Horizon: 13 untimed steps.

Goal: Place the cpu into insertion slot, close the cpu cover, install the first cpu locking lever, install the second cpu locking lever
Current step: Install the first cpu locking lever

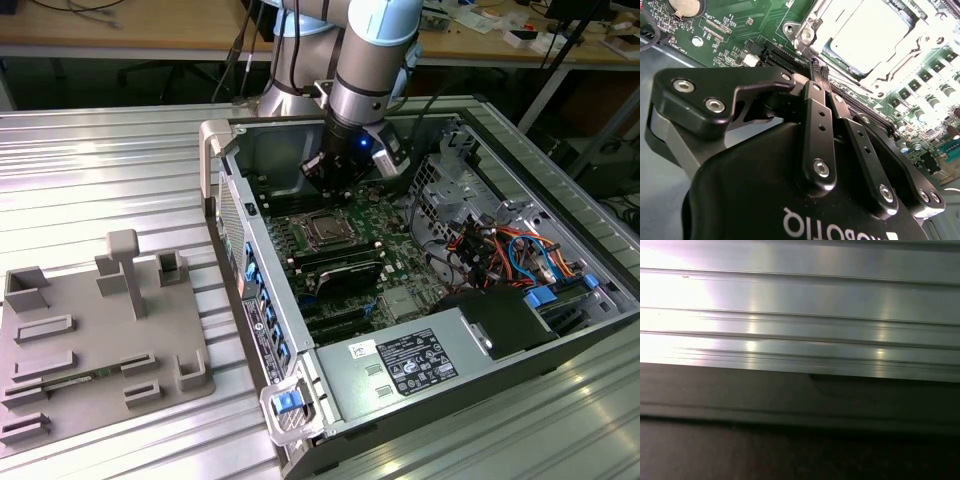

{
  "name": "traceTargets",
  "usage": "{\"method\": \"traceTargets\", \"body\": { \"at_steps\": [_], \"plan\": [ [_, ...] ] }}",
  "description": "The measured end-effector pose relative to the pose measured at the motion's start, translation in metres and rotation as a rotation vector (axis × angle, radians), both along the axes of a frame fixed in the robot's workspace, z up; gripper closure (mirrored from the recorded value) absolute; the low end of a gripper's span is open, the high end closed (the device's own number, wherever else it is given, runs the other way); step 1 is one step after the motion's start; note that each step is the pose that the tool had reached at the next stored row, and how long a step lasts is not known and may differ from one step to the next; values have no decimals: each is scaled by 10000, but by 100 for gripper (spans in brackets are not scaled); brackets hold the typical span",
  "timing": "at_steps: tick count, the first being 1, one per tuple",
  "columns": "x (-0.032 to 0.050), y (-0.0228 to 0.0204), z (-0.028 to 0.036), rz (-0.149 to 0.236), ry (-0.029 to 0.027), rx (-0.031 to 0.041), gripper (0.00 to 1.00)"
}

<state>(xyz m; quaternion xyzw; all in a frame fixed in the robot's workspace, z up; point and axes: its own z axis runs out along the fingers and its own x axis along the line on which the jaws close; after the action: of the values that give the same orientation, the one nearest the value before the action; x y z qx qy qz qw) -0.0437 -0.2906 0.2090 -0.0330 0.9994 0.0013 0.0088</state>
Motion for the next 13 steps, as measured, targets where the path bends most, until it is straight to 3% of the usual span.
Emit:
{"method": "traceTargets", "body": {
  "at_steps": [13],
  "plan": [
    [9,11,-26,-1,0,-11,89]
  ]
}}
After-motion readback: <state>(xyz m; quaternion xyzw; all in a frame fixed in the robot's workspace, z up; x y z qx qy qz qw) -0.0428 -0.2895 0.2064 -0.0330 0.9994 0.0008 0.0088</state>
